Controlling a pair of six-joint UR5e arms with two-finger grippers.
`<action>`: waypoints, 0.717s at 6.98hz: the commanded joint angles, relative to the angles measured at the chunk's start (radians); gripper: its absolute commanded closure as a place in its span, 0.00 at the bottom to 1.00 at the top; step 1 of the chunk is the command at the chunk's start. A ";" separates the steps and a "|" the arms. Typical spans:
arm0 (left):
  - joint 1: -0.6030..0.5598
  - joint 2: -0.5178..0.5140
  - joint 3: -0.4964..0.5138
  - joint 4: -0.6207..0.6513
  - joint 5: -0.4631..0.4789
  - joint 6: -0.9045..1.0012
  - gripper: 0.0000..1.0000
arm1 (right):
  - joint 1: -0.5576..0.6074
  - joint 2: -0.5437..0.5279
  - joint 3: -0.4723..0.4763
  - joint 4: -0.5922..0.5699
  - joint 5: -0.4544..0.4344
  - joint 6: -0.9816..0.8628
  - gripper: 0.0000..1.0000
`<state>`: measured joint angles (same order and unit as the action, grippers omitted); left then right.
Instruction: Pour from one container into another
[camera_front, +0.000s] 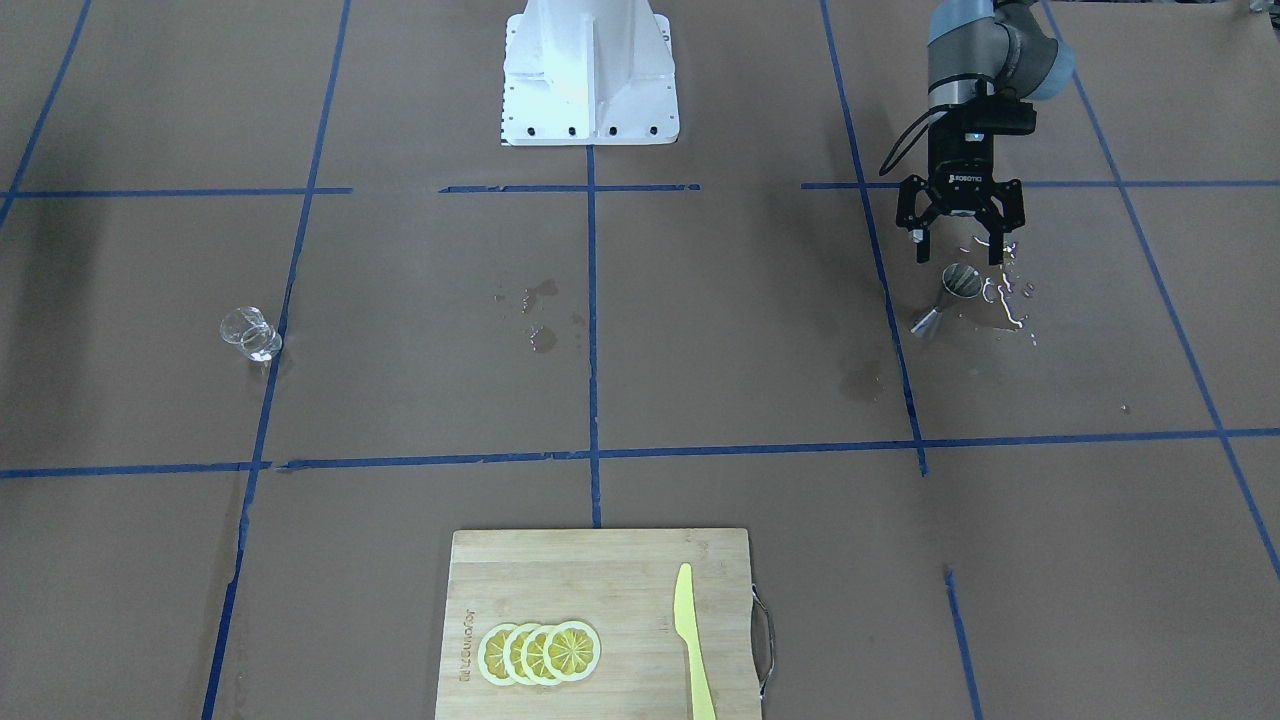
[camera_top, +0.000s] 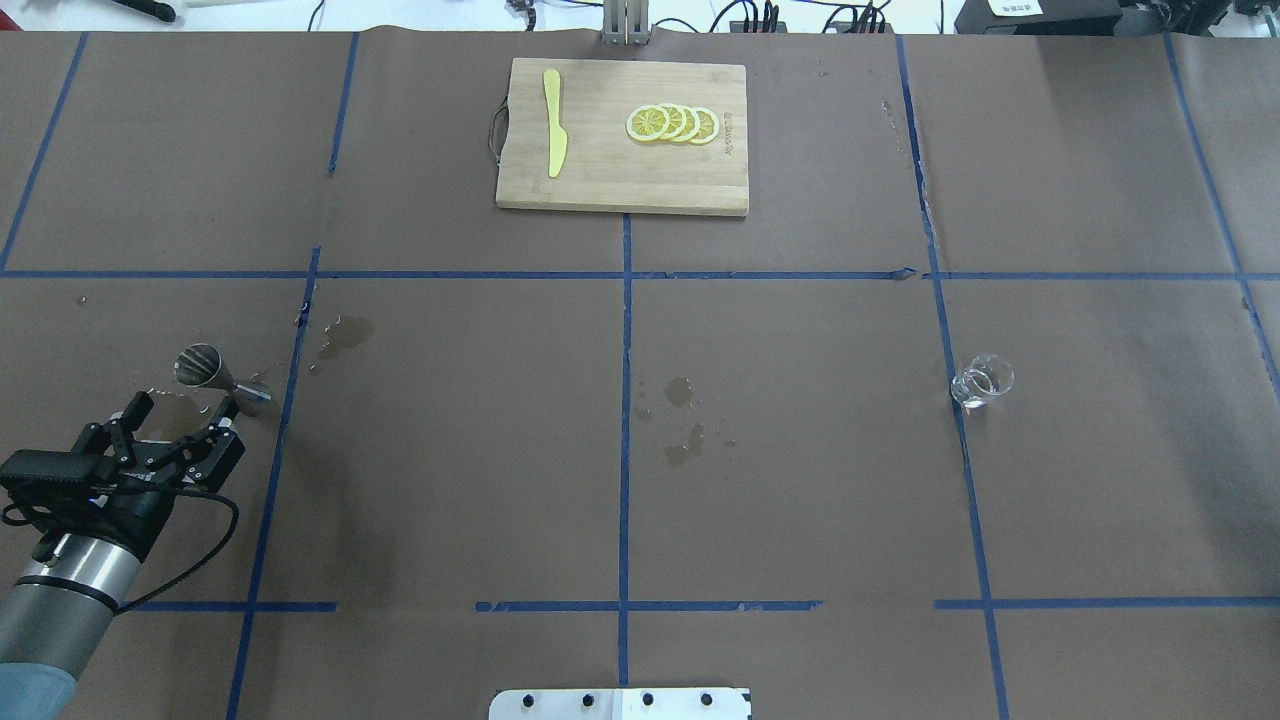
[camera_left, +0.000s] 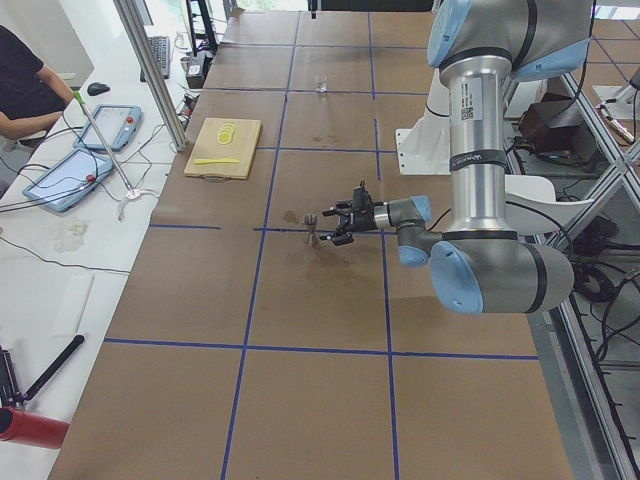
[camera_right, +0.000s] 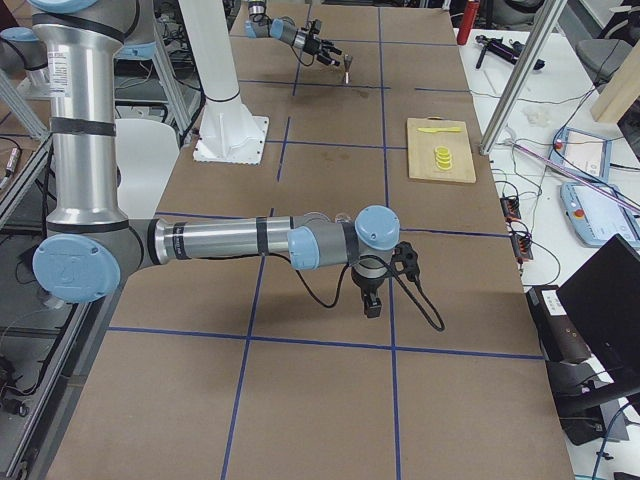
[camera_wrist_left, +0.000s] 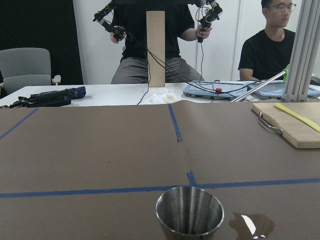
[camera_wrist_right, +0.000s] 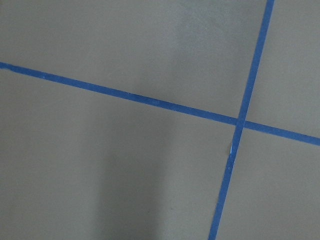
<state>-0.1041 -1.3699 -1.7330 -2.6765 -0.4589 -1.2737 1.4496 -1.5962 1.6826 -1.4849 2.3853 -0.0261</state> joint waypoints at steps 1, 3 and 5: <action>0.001 -0.049 0.052 -0.003 0.000 0.000 0.01 | 0.000 -0.001 0.000 0.000 0.000 0.000 0.00; 0.001 -0.066 0.076 -0.003 -0.003 0.005 0.01 | 0.000 -0.002 0.003 0.000 0.000 0.000 0.00; 0.001 -0.119 0.137 -0.003 -0.004 0.005 0.01 | 0.000 -0.002 0.002 0.000 0.000 -0.002 0.00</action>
<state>-0.1028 -1.4595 -1.6303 -2.6798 -0.4618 -1.2691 1.4499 -1.5981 1.6849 -1.4849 2.3853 -0.0271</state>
